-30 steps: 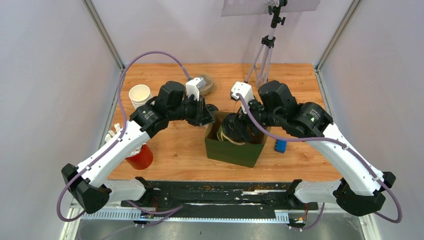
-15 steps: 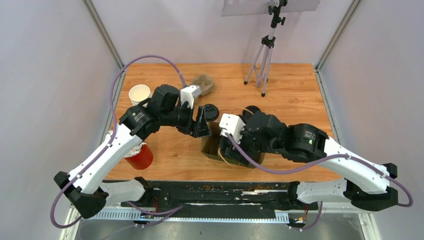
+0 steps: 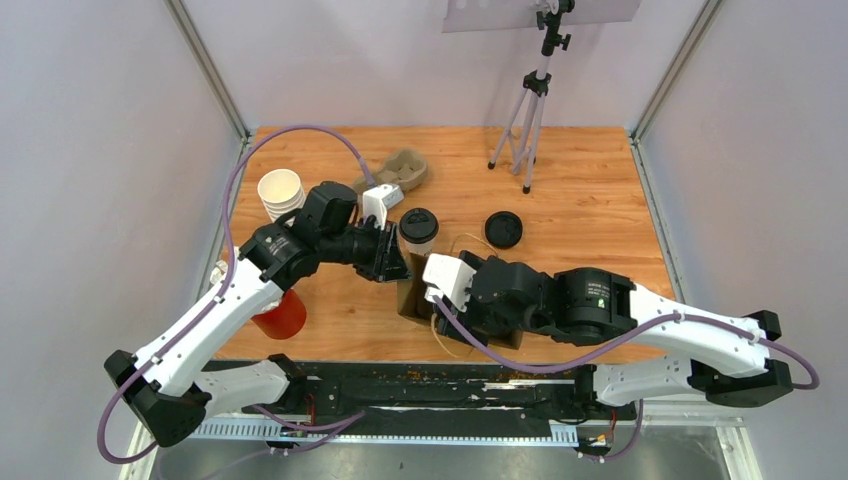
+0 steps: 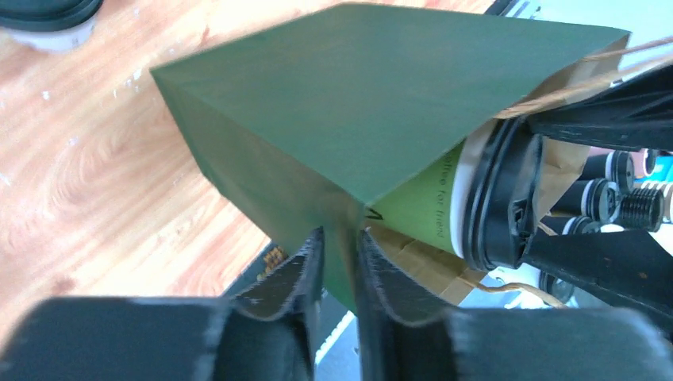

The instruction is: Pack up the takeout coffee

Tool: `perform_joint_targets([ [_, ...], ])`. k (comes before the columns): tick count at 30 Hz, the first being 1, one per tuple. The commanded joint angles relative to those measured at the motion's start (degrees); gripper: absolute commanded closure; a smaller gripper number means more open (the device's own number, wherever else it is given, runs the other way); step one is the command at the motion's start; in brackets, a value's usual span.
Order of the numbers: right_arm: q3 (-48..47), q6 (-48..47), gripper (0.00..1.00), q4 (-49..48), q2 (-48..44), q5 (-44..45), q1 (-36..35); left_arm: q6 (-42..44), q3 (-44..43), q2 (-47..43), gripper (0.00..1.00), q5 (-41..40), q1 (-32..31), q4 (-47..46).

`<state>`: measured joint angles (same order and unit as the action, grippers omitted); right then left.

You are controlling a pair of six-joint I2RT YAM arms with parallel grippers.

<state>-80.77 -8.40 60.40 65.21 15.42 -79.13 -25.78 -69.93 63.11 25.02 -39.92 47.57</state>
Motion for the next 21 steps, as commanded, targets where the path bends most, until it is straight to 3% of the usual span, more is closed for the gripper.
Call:
perform_joint_targets([
  [1,-1.4,0.5,0.34,-1.9,0.2,4.9,-0.6,0.0,0.5,-1.0,0.79,2.2,0.2,-10.8],
  [5,0.4,-2.8,0.34,-4.1,-0.1,9.9,-0.5,2.0,2.8,-1.5,0.87,4.1,0.2,-20.6],
  [9,0.4,-4.8,0.35,-5.5,-0.2,11.6,-0.5,5.0,2.8,-0.8,0.93,4.7,0.2,-24.7],
  [18,7.0,-7.6,0.35,-9.0,-3.3,12.6,-0.4,6.8,13.7,-5.6,0.94,5.2,0.2,-40.1],
  [21,6.6,-7.9,0.35,-7.5,-2.9,13.5,-0.3,6.0,15.2,-5.7,0.94,5.5,0.2,-40.1],
])
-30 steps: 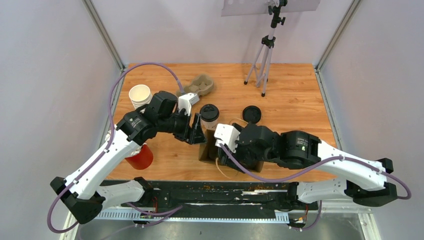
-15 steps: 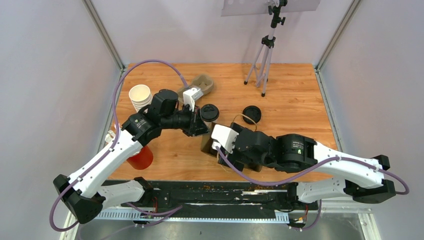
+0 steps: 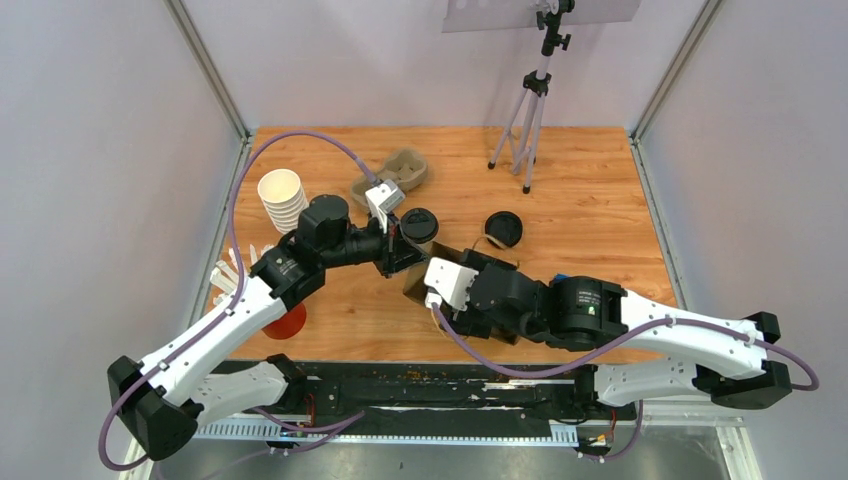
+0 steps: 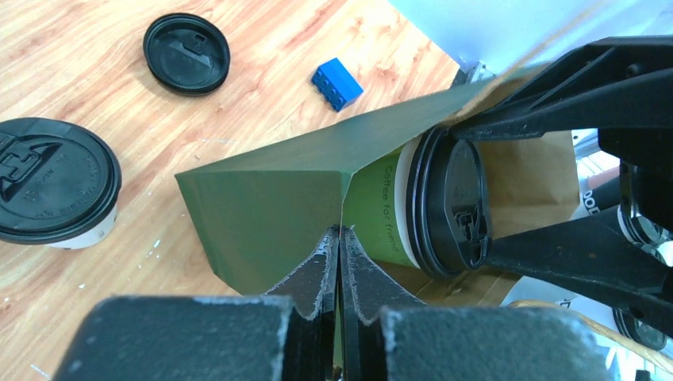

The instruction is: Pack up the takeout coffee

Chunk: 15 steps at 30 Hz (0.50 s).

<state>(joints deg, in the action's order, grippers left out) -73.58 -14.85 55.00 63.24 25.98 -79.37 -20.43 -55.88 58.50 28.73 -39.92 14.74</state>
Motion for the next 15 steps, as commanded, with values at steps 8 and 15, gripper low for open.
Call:
perform_joint_targets([
  [8,1.8,1.7,0.36,1.8,-2.3,-3.6,-0.2,2.2,-0.4,-3.1,0.49,-2.3,0.2,4.6],
  [15,1.1,3.0,0.36,2.8,-2.7,-6.1,-0.9,2.0,-4.7,-3.0,0.31,-1.6,0.2,22.2],
])
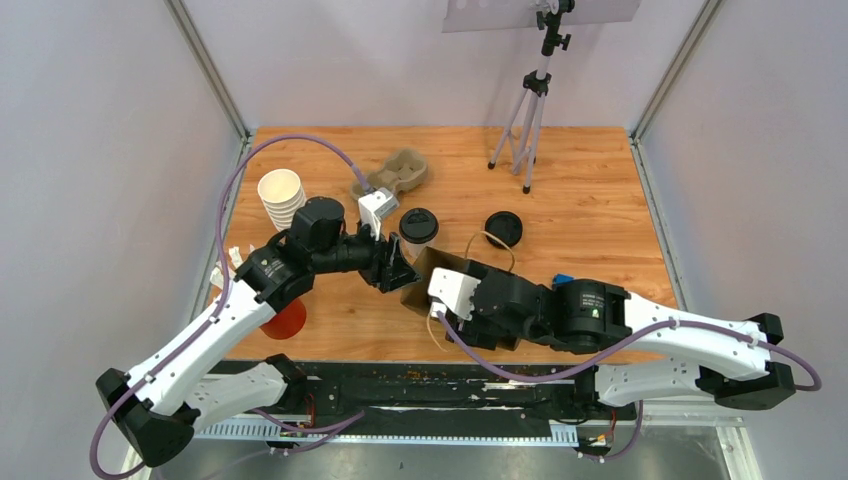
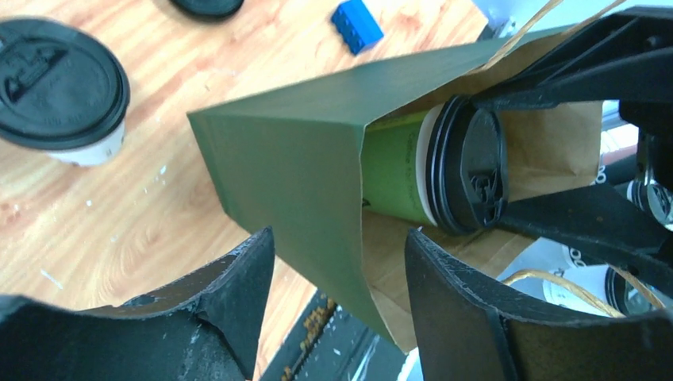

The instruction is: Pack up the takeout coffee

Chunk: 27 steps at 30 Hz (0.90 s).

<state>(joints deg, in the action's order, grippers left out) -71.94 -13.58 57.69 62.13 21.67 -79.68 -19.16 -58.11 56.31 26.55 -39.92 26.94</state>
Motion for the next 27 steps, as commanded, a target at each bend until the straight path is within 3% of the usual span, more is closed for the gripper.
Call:
perform_joint_targets([
  [1,-0.5,2.1,0.36,0.3,-1.5,-2.1,-0.6,1.4,-2.5,-0.6,0.29,1.3,0.2,10.6],
  [6,1.1,3.7,0.36,2.4,-0.4,-1.4,-2.6,1.6,-2.1,1.0,0.27,2.6,0.1,8.1],
  [9,1.8,4.0,0.37,3.0,-0.8,1.8,-3.4,1.2,-2.3,1.7,0.33,2.9,0.1,6.2],
  [11,3.0,3.5,0.37,2.4,-1.4,3.7,-3.5,1.4,-2.4,2.2,0.41,2.7,0.1,5.4],
  [15,4.2,2.1,0.36,1.5,-1.6,7.3,-3.4,1.3,-1.5,2.2,0.8,2.7,0.0,0.3],
  [17,3.6,1.4,0.36,1.0,-1.3,8.3,-3.3,1.1,-1.2,2.3,0.89,2.6,-0.1,-2.6],
  [20,3.1,-0.1,0.36,0.6,-1.5,10.1,-2.8,1.1,-0.1,1.9,0.96,2.5,-0.3,-7.8],
  [27,2.8,-5.0,0.35,-3.1,-4.6,9.3,3.6,0.6,4.7,1.3,0.99,2.3,-0.9,-22.1],
])
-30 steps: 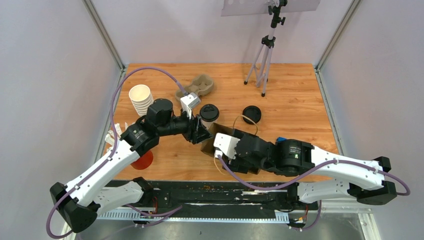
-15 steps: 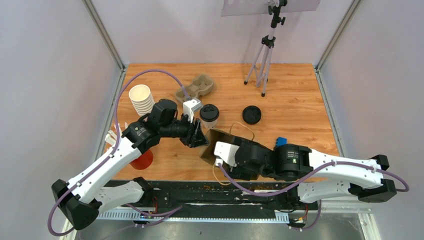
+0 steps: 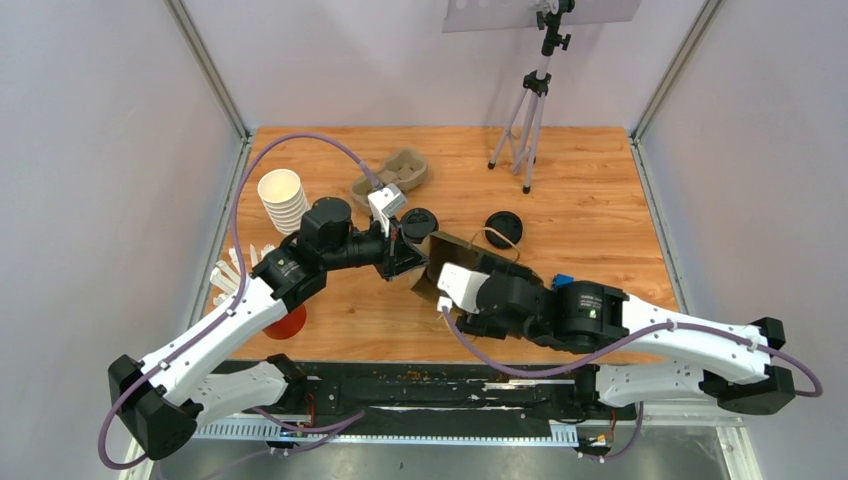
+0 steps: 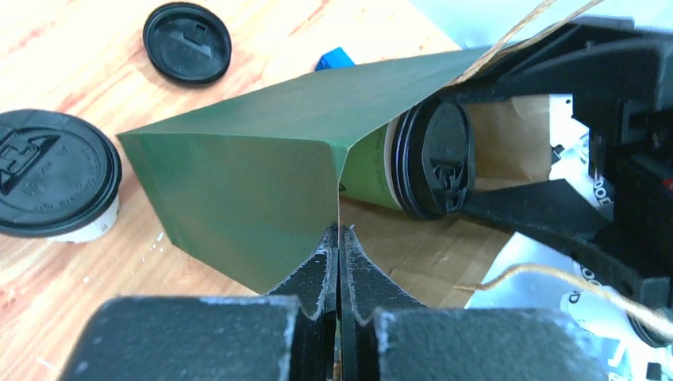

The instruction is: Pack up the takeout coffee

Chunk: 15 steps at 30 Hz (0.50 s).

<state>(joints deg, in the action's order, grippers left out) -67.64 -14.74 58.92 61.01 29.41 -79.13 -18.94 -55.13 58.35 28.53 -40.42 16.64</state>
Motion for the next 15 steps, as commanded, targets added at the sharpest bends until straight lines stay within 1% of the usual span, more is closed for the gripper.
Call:
perform_joint_targets([
  [1,-1.4,-4.4,0.35,-4.4,-3.8,1.1,3.5,-0.1,2.2,-0.4,1.0,0.6,-0.4,-12.8],
  [3,-1.0,-4.9,0.35,-4.5,-4.0,-1.0,3.9,-0.6,3.3,-0.1,0.99,0.8,-0.5,-13.5],
  [4,-0.6,-4.9,0.35,-4.5,-4.0,-1.8,3.9,-0.7,3.7,-0.3,0.96,0.7,-0.6,-13.3],
  [7,1.6,-3.9,0.36,-5.2,-4.1,-6.5,3.9,0.2,4.3,-1.2,0.72,-0.6,-0.7,-8.8],
  [10,4.1,-3.4,0.36,-6.9,-4.6,-8.2,3.8,1.7,4.0,-2.6,0.5,-2.1,-0.7,-2.6],
  [12,5.3,-3.5,0.36,-8.0,-5.0,-8.5,3.8,2.5,3.9,-3.8,0.42,-2.8,-0.7,1.3],
  [15,6.5,-4.2,0.36,-9.0,-5.1,-8.3,3.8,2.9,3.8,-5.4,0.38,-3.0,-0.7,6.5],
])
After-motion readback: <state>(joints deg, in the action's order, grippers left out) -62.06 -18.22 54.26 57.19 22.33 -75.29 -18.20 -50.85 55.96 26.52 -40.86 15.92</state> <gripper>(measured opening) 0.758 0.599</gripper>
